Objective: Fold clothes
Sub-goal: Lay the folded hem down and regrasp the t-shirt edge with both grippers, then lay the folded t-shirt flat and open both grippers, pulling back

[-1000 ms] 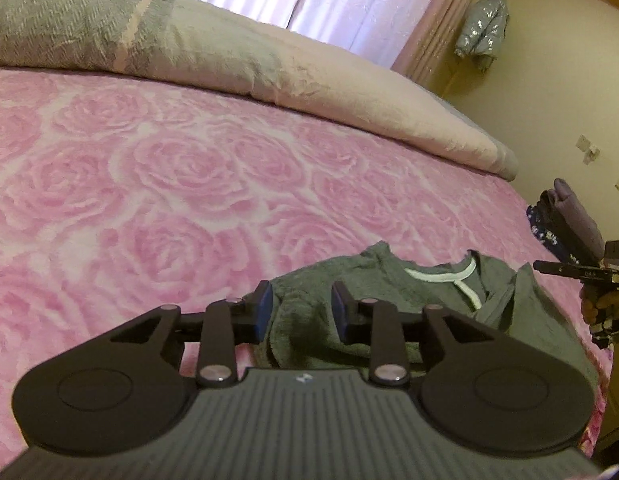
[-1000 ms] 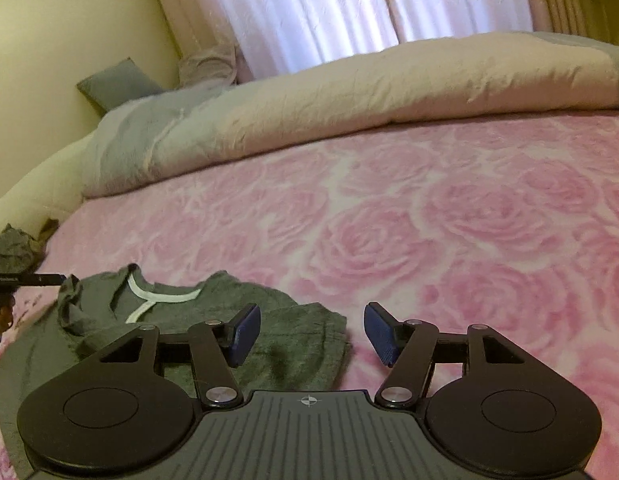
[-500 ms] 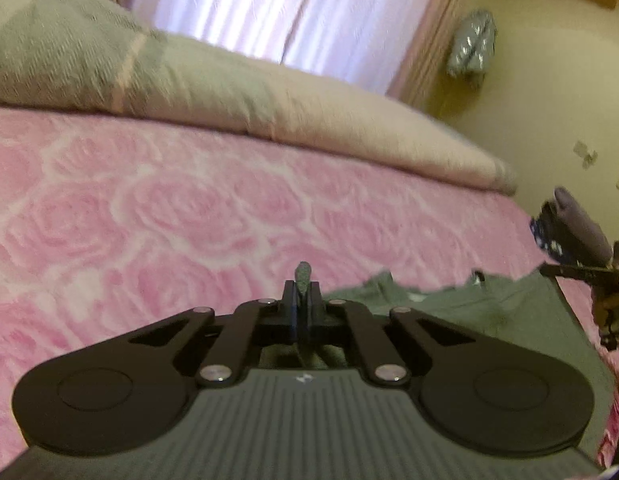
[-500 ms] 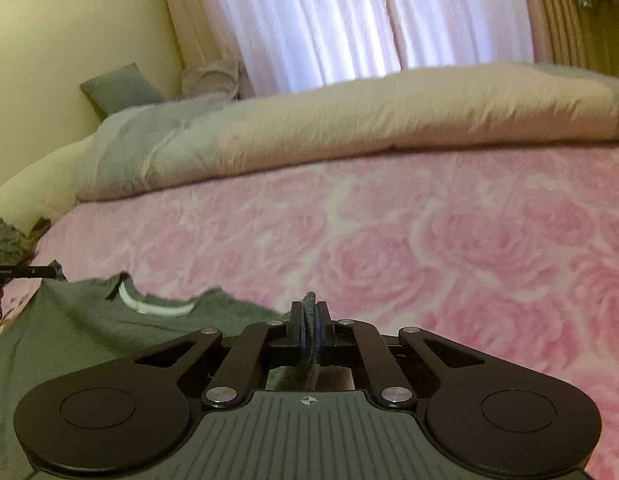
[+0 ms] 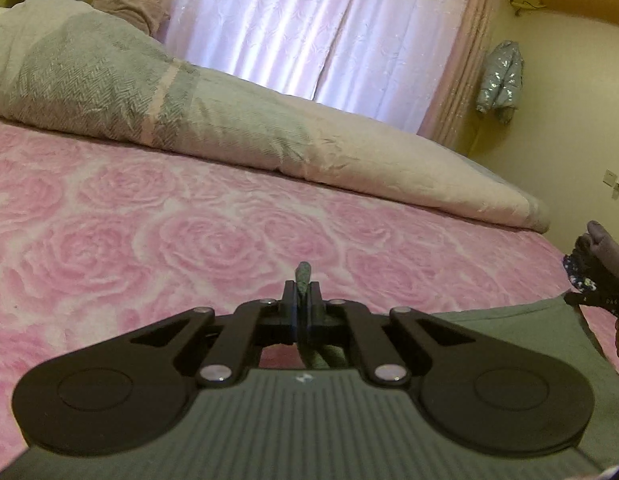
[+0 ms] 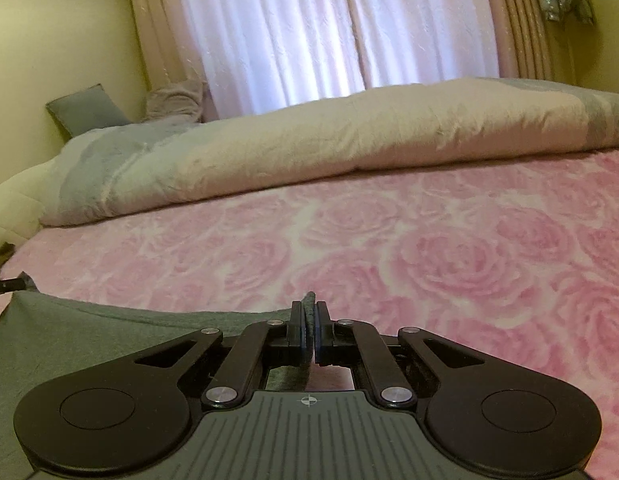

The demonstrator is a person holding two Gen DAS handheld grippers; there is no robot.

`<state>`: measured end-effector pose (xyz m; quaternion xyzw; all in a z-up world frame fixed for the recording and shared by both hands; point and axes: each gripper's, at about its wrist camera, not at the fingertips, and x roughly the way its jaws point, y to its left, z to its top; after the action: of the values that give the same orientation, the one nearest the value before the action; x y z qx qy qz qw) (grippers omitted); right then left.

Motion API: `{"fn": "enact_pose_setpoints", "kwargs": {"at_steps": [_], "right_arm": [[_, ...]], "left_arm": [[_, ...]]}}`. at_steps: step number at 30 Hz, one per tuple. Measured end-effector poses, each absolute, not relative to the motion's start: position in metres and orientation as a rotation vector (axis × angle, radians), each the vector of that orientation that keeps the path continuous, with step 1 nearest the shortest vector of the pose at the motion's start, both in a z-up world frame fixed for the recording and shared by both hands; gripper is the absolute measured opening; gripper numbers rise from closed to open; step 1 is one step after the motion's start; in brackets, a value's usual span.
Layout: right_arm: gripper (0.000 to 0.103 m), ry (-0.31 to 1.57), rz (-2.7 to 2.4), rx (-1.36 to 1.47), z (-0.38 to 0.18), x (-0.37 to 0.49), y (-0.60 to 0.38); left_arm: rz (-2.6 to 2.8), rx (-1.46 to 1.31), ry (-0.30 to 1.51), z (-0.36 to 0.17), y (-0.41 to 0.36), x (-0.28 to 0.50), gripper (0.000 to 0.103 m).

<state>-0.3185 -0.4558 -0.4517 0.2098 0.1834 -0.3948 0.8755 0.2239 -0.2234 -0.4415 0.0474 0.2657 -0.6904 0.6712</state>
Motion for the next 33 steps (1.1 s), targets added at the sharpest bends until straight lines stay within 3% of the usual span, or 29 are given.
{"fn": "enact_pose_setpoints", "kwargs": {"at_steps": [3,7,8,9,10,11,16,22,25,33], "right_arm": [[0.003,0.413,-0.833,0.471,-0.461,-0.316,-0.462],[0.003,0.561,-0.854,0.487,-0.472,-0.300,-0.466],[0.013,0.567,-0.888,0.470,-0.467,-0.297,-0.464],[0.048,0.568,-0.925,0.452,-0.461,-0.295,-0.461],[0.063,0.547,-0.968,0.433,-0.453,-0.294,-0.458],[0.068,0.520,-0.987,0.402,-0.445,-0.292,-0.453],[0.068,0.556,-0.821,0.297,-0.419,-0.246,-0.410],[0.068,0.734,-0.717,0.192,-0.461,-0.184,-0.384],[0.068,0.723,-0.847,0.246,-0.478,-0.207,-0.412],[0.068,0.622,-1.064,0.409,-0.433,-0.299,-0.409]], "left_arm": [[-1.537,0.157,0.618,-0.449,-0.231,0.221,0.002],[-1.419,0.291,0.647,-0.454,-0.240,0.217,0.018],[-1.377,0.287,0.632,-0.450,-0.239,0.217,0.020],[-1.342,0.266,0.626,-0.445,-0.236,0.219,0.020],[-1.329,0.233,0.632,-0.439,-0.233,0.219,0.020],[-1.329,0.201,0.642,-0.433,-0.230,0.218,0.019],[-1.578,0.391,0.624,-0.426,-0.245,0.154,0.011],[-1.620,0.565,0.596,-0.454,-0.266,0.114,0.012],[-1.545,0.507,0.625,-0.458,-0.267,0.141,0.003],[-1.357,0.322,0.684,-0.417,-0.213,0.191,0.005]]}}
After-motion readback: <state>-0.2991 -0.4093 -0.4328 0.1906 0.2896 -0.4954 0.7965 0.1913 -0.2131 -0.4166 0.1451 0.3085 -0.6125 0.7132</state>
